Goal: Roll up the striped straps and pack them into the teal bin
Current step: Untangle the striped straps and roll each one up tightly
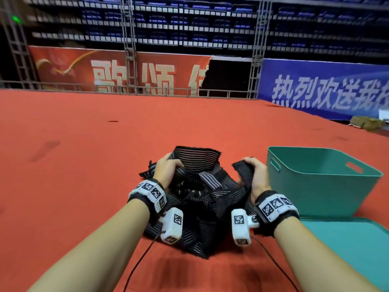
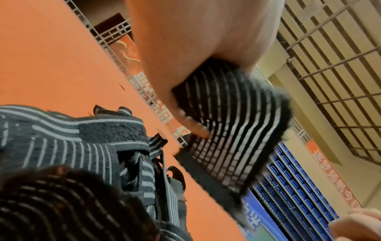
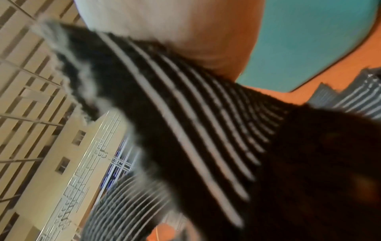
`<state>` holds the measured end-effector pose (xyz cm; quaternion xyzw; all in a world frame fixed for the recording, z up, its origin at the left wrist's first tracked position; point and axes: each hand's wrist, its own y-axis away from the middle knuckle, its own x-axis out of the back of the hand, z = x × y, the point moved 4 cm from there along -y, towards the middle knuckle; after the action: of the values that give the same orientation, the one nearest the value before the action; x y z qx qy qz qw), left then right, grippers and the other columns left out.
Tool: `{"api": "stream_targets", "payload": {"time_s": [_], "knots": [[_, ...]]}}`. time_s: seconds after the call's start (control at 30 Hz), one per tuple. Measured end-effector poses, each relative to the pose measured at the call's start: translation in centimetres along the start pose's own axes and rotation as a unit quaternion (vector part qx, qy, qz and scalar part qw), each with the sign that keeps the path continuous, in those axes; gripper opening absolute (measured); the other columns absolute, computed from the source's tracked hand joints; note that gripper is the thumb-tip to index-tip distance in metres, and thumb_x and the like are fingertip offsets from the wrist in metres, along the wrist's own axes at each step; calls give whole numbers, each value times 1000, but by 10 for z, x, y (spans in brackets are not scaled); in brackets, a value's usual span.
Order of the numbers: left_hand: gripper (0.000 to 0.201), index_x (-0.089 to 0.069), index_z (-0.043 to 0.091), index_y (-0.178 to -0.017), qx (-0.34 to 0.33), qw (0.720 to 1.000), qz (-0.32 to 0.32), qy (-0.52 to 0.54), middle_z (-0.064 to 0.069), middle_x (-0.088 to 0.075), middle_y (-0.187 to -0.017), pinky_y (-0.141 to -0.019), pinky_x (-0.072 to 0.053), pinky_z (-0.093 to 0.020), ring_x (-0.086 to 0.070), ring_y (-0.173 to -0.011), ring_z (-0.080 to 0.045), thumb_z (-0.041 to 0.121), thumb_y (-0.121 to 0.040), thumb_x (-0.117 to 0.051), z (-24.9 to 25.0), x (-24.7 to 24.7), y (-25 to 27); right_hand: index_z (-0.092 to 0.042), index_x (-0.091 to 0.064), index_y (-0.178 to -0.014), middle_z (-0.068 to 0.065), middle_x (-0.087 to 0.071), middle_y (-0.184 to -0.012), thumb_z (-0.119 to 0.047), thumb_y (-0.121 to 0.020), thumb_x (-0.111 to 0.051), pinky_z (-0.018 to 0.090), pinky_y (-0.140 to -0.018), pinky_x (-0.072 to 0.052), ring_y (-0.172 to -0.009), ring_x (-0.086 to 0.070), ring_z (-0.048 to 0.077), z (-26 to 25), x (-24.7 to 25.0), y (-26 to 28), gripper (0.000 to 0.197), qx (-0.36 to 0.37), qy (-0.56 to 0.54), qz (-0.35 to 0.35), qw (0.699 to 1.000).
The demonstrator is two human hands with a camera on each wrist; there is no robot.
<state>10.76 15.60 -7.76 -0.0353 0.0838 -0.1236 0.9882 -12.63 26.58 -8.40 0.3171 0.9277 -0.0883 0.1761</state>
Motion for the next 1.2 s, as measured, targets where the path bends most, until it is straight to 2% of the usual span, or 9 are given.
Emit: {"api": "stream_targets", "payload": {"time_s": [0.13,0.2,0.33,0.43,0.6,0.7,0.8,0.93,1.2], "knots": [[39,-62,2,-96,86,982,-60,154,-17,-66,-91,-67,-56,-36,-64,-75,-31,9,-59,-50,2,-10,11,-7,-71,-88,7,-72,-76,-14,-88,-63,25,-66,-56,-70,-68,20,3,-31,9,11,-66,21,-126,990],[33,-64,0,-90,99,974,-93,181,-15,-69,-86,-69,-56,-35,-65,-73,-28,10,-70,-40,6,-18,16,-6,-74,-109,14,-75,-101,-18,-77,-72,34,-85,-56,-92,-70,25,11,-42,12,35,-85,48,-172,980],[29,-69,7,-79,101,970,-101,198,-14,-66,-88,-79,-52,-39,-62,-77,-30,17,-68,-44,15,-26,19,-4,-68,-114,15,-72,-105,-13,-88,-64,35,-81,-57,-87,-69,25,22,-58,22,28,-161,35,-289,943],[48,-72,11,-109,66,977,-41,197,-13,-69,-104,-82,-56,-39,-65,-89,-29,10,-73,-40,16,-18,6,-3,-64,-120,13,-70,-106,-15,-90,-65,35,-81,-58,-89,-70,25,30,-69,32,32,-193,72,-362,909],[36,-61,7,-125,85,985,6,148,-15,-63,-111,-66,-53,-34,-63,-83,-24,5,-100,-36,10,-15,-5,0,-70,-120,16,-74,-115,-20,-88,-77,41,-93,-57,-103,-72,30,37,-81,31,38,-135,126,-306,934],[61,-59,9,-124,145,986,-30,74,-13,-68,-112,-77,-59,-40,-70,-92,-27,60,-104,-33,-4,-9,-2,-3,-74,-105,13,-76,-94,-9,-95,-68,33,-71,-62,-82,-74,23,26,-75,25,13,-69,29,-208,975],[80,-59,17,-125,129,985,-113,3,-12,-70,-121,-83,-62,-47,-74,-103,-31,83,-90,-31,-9,-4,2,-6,-74,-103,14,-77,-94,-10,-95,-68,43,-79,-63,-80,-75,24,21,-66,13,10,-31,-49,-125,990],[46,-65,11,-125,-1,984,-159,-76,-12,-73,-119,-74,-62,-37,-73,-93,-18,42,-92,-74,-7,-16,4,-10,-75,-95,14,-78,-94,-13,-96,-69,40,-70,-64,-77,-76,23,25,-64,9,7,-30,-52,-94,994],[18,-69,4,-92,-60,996,-67,15,-13,-71,-98,-90,-61,-41,-68,-96,-23,19,-101,-64,-1,-17,6,-20,-75,-87,5,-80,-96,-29,-85,-84,46,-93,-59,-97,-76,24,29,-52,10,13,23,25,-33,999]]}}
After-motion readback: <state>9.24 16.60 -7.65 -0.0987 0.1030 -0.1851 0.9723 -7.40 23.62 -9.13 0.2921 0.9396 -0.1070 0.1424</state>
